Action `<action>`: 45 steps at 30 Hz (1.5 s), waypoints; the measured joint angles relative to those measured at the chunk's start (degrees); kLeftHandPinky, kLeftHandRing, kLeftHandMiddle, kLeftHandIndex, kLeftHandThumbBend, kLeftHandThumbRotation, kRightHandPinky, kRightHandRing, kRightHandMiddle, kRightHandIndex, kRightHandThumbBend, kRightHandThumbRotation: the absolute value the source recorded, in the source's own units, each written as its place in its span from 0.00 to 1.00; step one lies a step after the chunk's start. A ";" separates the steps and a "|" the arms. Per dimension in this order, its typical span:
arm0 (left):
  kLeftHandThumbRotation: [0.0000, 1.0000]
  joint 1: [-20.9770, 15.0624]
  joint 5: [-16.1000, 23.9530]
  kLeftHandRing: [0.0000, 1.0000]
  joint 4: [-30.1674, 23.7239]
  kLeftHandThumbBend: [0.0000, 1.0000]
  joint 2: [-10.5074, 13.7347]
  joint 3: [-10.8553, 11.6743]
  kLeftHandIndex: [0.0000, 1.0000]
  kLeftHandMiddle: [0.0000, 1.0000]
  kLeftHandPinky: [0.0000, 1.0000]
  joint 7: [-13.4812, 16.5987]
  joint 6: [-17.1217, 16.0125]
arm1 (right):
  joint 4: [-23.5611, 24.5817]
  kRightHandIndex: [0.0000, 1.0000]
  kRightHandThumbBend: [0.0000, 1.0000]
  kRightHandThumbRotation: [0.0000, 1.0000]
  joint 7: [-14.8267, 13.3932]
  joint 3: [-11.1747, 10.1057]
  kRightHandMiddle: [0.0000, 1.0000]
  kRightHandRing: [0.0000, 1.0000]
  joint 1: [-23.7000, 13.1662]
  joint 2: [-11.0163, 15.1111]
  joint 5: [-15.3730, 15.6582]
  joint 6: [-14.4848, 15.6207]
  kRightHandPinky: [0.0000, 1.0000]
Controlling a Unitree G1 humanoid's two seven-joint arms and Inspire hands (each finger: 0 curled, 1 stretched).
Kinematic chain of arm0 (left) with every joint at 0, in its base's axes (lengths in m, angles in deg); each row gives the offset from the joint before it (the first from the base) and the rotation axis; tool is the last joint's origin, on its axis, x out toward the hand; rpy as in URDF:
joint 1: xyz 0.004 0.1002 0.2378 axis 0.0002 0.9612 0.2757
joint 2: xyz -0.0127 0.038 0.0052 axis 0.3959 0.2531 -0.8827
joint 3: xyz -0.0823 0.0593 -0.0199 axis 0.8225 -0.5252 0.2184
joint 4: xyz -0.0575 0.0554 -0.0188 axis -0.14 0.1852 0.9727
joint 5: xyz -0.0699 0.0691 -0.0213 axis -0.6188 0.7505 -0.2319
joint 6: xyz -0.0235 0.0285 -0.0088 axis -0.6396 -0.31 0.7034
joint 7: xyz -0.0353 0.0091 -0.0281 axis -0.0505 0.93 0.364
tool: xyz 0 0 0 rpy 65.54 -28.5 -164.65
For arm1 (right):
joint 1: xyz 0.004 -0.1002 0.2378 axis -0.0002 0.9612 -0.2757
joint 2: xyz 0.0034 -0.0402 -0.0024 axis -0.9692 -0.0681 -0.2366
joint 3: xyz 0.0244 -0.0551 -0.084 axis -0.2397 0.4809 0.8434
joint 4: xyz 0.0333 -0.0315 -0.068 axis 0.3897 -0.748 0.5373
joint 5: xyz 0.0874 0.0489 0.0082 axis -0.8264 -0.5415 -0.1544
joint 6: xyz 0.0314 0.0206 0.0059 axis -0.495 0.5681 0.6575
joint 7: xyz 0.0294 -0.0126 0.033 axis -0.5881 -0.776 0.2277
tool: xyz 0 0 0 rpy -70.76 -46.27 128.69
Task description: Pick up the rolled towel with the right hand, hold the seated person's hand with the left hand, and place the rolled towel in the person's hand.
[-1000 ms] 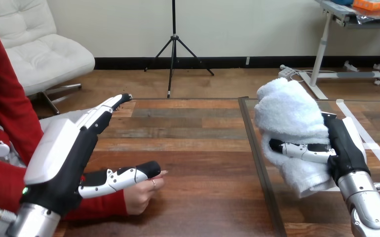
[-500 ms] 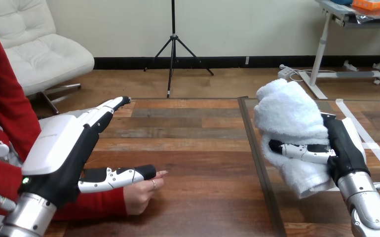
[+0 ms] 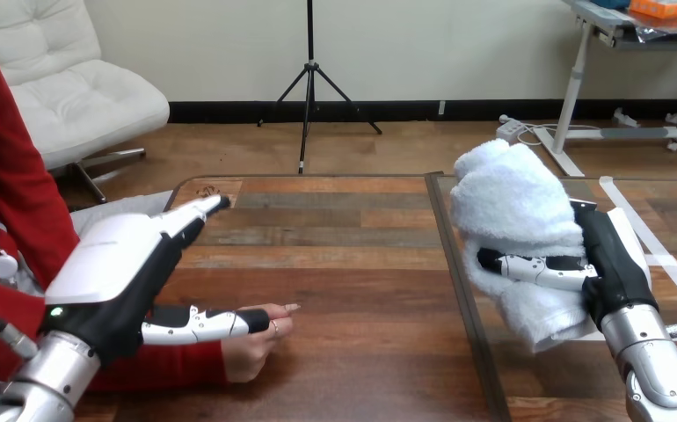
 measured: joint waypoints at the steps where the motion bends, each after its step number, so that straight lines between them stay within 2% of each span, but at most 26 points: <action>1: 0.59 -0.34 -0.08 0.91 0.27 0.99 0.30 -0.32 0.89 0.92 0.87 -1.19 0.61 | 0.13 0.42 0.85 0.00 0.00 0.00 0.37 0.31 0.00 0.00 0.01 0.00 0.25; 10: 0.47 -2.43 -0.71 0.90 1.64 0.99 2.16 -2.78 0.87 0.91 0.87 -8.61 4.52 | 0.42 0.42 0.85 0.00 -0.14 0.00 0.38 0.31 0.00 -0.01 0.24 -0.01 0.25; 16: 0.40 -3.49 -0.82 0.89 2.60 0.99 2.85 -4.04 0.87 0.90 0.86 -10.99 5.92 | 0.42 0.42 0.86 0.00 -0.12 -0.09 0.38 0.31 0.00 -0.01 0.04 -0.01 0.25; 35: 0.37 -7.47 -0.62 0.91 7.99 1.00 3.40 -7.05 0.87 0.92 0.89 -13.12 8.21 | 0.43 0.41 0.86 0.00 -0.07 -0.65 0.37 0.30 0.01 0.01 0.01 0.01 0.25; 45: 0.34 -9.04 2.72 0.88 10.25 1.00 4.63 -9.62 0.86 0.90 0.89 -12.82 9.37 | 0.44 0.41 0.86 0.00 -0.02 -0.79 0.37 0.31 0.02 0.01 -0.01 -0.02 0.25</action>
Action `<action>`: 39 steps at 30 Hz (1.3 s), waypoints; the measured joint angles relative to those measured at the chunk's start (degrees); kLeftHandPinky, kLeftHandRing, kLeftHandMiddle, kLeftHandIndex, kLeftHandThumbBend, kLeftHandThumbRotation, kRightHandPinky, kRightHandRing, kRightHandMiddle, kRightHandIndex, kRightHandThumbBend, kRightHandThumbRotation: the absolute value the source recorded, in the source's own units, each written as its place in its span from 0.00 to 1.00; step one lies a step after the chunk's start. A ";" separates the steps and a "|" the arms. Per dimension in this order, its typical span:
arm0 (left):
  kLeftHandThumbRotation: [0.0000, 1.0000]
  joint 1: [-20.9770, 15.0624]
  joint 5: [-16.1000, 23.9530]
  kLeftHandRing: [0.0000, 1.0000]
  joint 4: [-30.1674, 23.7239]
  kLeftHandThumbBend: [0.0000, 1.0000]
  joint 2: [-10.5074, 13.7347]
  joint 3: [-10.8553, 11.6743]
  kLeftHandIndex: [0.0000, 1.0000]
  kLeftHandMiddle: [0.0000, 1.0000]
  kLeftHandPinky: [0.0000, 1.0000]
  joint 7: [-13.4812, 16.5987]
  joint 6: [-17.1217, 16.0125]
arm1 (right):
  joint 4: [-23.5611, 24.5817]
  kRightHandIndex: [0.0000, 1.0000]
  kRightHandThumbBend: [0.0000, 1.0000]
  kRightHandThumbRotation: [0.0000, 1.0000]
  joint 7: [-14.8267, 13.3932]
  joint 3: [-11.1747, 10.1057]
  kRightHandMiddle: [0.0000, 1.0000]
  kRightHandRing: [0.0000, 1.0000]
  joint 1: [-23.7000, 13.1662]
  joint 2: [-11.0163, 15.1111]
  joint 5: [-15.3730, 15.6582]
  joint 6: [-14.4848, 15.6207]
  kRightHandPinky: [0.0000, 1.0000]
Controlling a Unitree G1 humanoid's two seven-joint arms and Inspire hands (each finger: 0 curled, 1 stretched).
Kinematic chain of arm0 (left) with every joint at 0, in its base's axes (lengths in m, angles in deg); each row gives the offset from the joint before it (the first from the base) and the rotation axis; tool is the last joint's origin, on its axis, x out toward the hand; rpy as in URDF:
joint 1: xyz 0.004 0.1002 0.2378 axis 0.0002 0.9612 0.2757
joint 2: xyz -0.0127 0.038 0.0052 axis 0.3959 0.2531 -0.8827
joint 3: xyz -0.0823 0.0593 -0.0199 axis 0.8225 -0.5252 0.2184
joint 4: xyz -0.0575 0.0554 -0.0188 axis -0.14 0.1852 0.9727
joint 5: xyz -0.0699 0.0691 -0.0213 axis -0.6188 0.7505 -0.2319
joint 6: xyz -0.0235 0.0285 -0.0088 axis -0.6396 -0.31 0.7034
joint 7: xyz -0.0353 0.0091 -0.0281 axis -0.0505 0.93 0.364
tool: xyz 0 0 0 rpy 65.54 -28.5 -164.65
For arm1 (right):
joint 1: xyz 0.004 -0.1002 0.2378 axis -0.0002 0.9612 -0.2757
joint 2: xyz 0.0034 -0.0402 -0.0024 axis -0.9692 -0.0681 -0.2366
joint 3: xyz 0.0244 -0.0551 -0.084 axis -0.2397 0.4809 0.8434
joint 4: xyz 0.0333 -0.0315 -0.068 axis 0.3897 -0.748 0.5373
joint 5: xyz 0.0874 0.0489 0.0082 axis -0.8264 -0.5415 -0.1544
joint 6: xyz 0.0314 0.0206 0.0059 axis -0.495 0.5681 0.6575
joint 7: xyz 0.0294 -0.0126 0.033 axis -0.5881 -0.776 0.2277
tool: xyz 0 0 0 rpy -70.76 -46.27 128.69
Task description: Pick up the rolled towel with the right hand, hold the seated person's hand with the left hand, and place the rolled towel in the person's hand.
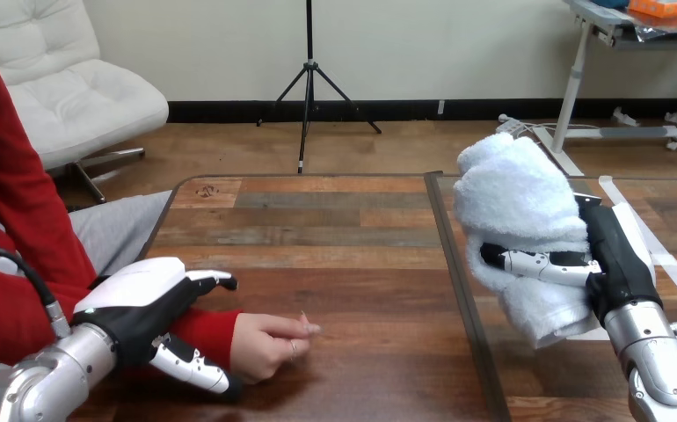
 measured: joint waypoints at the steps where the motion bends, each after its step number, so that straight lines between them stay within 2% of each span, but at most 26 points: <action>1: 0.33 -0.12 0.38 0.88 0.25 1.00 0.11 -0.28 0.86 0.90 0.88 0.24 0.07 | 0.00 0.41 0.86 0.00 0.01 -0.01 0.37 0.31 0.00 0.00 0.00 0.00 0.25; 12: 0.23 -1.28 4.47 0.83 3.26 0.98 0.44 -2.89 0.82 0.85 0.83 5.82 0.04 | 0.03 0.41 0.86 0.00 0.06 -0.21 0.38 0.31 0.01 0.00 -0.03 0.00 0.26; 22: 0.10 -2.68 6.21 0.79 4.88 0.95 0.45 -4.38 0.78 0.79 0.78 10.21 0.25 | 0.19 0.41 0.86 0.00 0.26 -0.53 0.38 0.32 0.03 0.00 -0.13 0.02 0.26; 25: 0.04 -2.95 6.42 0.74 4.97 0.94 0.42 -4.76 0.74 0.75 0.70 11.10 0.31 | 0.35 0.41 0.86 0.00 0.33 -0.53 0.38 0.32 0.03 0.00 -0.14 0.02 0.27; 33: 0.00 -3.46 6.33 0.52 6.36 0.86 0.33 -5.63 0.59 0.55 0.45 14.22 -0.16 | 0.44 0.41 0.86 0.00 0.34 -0.59 0.38 0.32 0.03 0.00 -0.14 0.01 0.26; 39: 0.00 -3.61 5.82 0.43 7.86 0.83 0.34 -5.79 0.51 0.47 0.37 16.18 -1.70 | 0.44 0.41 0.87 0.00 0.34 -0.65 0.38 0.32 0.04 0.00 -0.14 0.01 0.26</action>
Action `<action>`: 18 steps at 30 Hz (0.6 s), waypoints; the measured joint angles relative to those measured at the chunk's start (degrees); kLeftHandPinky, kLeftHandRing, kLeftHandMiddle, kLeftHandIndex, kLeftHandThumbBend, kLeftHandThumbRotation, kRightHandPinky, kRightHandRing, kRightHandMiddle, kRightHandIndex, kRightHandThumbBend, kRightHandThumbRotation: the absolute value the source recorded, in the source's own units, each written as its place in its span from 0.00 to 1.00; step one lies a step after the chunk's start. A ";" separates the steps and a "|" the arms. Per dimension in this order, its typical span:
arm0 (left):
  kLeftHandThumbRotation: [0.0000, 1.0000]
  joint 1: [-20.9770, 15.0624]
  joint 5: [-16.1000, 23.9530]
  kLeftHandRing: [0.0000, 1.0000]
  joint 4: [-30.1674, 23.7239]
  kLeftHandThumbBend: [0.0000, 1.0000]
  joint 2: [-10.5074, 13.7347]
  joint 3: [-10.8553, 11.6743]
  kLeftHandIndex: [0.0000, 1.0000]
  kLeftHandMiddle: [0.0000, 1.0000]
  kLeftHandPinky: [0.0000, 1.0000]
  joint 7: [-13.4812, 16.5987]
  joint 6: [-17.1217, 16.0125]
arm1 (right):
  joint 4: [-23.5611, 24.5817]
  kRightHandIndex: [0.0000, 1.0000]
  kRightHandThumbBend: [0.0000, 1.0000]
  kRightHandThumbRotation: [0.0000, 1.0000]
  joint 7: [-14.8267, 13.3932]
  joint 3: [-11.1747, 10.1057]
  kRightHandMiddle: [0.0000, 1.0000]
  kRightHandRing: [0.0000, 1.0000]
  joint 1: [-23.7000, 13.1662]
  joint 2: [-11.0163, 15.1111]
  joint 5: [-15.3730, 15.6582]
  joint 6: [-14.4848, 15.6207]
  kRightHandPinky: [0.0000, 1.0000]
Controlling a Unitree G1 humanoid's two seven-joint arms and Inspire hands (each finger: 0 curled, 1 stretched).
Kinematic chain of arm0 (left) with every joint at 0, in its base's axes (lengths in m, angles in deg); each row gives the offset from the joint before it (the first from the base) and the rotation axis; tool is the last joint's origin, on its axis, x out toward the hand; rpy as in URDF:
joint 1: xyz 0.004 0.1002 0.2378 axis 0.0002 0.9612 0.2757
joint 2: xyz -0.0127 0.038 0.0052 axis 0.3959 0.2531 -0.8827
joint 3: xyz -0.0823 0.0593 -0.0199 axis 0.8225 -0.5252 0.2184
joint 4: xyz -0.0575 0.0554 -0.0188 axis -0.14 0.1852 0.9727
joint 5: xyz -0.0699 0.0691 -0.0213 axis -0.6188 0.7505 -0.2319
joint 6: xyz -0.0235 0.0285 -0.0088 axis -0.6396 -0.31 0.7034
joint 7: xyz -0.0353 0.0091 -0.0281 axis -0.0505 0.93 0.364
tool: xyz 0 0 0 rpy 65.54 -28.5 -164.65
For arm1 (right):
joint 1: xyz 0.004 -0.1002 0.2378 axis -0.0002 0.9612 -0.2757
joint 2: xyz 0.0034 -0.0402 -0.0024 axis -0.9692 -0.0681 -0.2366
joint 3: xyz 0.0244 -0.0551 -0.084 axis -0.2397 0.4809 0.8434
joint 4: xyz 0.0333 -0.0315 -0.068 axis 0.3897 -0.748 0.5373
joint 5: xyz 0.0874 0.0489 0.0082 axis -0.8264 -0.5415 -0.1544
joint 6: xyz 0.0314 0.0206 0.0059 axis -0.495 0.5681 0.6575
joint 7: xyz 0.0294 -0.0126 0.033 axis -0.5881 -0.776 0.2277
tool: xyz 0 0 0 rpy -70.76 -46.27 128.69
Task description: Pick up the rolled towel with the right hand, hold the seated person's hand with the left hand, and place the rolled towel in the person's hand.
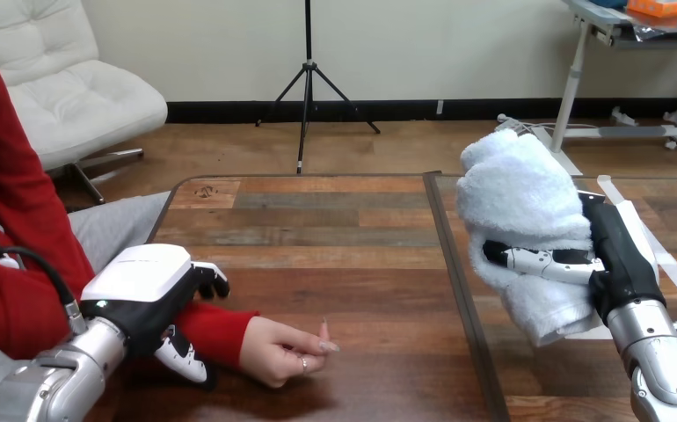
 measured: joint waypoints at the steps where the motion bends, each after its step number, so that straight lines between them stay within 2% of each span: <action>1: 0.00 -0.02 -0.14 0.42 0.35 0.82 0.00 0.00 0.50 0.46 0.36 0.38 -0.42 | 0.00 0.41 0.87 0.00 0.00 -0.01 0.38 0.32 0.00 0.00 0.00 0.00 0.26; 6: 0.00 -0.02 -0.54 0.38 1.56 0.80 0.03 -0.02 0.45 0.42 0.33 1.59 -1.99 | 0.00 0.41 0.87 0.00 0.00 -0.01 0.38 0.31 0.00 0.00 0.00 0.00 0.25; 18: 0.00 -0.03 -2.41 0.38 2.70 0.77 0.04 -0.03 0.41 0.41 0.31 1.28 -3.22 | 0.01 0.41 0.86 0.00 0.00 -0.02 0.38 0.32 0.00 0.00 0.01 0.00 0.26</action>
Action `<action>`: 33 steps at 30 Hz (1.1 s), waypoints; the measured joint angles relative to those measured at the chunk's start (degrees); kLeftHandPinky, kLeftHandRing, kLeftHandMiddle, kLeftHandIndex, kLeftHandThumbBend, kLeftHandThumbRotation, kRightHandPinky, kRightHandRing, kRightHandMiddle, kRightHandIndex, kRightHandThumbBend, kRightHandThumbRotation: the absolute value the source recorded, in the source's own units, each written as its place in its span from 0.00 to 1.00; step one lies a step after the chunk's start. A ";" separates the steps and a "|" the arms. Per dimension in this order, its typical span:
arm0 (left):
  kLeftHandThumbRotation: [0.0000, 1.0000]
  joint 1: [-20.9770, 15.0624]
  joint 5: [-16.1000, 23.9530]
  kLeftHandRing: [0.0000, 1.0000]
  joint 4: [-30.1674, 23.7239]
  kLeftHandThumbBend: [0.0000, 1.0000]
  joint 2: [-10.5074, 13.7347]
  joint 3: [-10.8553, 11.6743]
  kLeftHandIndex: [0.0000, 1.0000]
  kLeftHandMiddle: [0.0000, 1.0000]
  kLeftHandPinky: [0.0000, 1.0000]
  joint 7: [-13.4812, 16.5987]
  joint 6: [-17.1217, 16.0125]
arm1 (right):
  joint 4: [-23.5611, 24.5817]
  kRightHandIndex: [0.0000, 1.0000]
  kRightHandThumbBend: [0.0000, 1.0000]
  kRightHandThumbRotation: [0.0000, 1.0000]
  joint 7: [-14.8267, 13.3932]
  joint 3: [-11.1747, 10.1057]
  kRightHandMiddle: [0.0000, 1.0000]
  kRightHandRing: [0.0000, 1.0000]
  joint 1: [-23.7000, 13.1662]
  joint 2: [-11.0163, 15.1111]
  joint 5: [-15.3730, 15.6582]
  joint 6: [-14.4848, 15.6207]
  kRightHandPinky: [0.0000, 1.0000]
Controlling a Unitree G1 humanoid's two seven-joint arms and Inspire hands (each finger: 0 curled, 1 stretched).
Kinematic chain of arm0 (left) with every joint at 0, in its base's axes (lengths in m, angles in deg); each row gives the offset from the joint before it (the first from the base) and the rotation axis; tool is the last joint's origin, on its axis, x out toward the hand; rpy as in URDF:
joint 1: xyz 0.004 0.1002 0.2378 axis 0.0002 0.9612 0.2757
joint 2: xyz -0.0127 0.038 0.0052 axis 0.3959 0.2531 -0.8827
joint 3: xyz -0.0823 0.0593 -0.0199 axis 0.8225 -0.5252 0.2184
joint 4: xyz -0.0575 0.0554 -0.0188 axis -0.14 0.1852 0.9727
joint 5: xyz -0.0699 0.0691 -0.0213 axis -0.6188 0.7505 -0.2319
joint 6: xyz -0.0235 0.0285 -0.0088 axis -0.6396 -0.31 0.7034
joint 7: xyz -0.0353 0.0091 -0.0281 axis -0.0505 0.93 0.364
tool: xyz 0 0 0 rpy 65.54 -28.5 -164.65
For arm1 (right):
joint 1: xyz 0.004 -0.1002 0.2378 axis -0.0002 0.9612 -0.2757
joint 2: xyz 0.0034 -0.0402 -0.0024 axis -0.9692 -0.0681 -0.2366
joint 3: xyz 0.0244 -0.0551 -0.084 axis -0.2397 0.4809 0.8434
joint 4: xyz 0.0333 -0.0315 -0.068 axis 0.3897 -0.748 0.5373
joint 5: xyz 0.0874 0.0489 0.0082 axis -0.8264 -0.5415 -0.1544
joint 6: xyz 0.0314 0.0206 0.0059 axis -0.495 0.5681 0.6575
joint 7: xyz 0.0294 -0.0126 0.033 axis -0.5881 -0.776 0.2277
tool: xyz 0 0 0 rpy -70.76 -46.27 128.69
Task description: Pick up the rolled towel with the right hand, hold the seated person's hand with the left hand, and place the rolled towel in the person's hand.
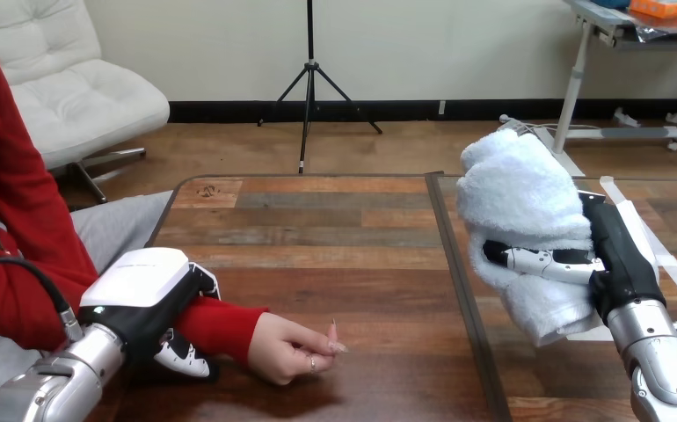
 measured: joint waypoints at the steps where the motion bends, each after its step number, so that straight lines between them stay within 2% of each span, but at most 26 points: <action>1: 0.00 -0.02 -0.23 0.39 0.00 0.77 0.00 0.00 0.41 0.42 0.32 -0.27 0.01 | 0.00 0.41 0.86 0.00 0.00 0.00 0.38 0.32 0.00 0.00 0.00 0.00 0.26; 14: 0.00 -0.77 -1.98 0.44 -0.30 0.76 0.03 0.05 0.45 0.46 0.36 -4.53 1.76 | 0.01 0.41 0.87 0.00 -0.02 -0.02 0.39 0.33 0.00 0.00 -0.01 0.00 0.28; 19: 0.00 -0.91 -1.98 0.51 -0.78 0.79 0.24 0.02 0.52 0.54 0.43 -6.11 2.40 | 0.01 0.41 0.87 0.00 -0.09 -0.06 0.39 0.33 0.00 0.00 0.00 0.03 0.28; 21: 0.04 -0.94 -1.51 0.57 -1.18 0.82 0.35 -0.10 0.58 0.61 0.48 -6.73 2.71 | 0.01 0.41 0.87 0.00 -0.11 -0.08 0.39 0.33 0.00 0.00 -0.01 0.03 0.27; 28: 0.10 -1.50 -0.27 0.68 -2.58 0.89 0.74 -0.85 0.68 0.72 0.57 -9.42 3.98 | 0.01 0.41 0.86 0.00 -0.13 -0.15 0.39 0.33 0.00 0.00 -0.01 0.03 0.27; 33: 0.12 -1.72 0.55 0.71 -3.47 0.92 0.92 -1.36 0.71 0.75 0.59 -10.76 4.72 | 0.01 0.41 0.86 0.00 -0.13 -0.16 0.39 0.33 0.00 0.00 -0.01 0.03 0.27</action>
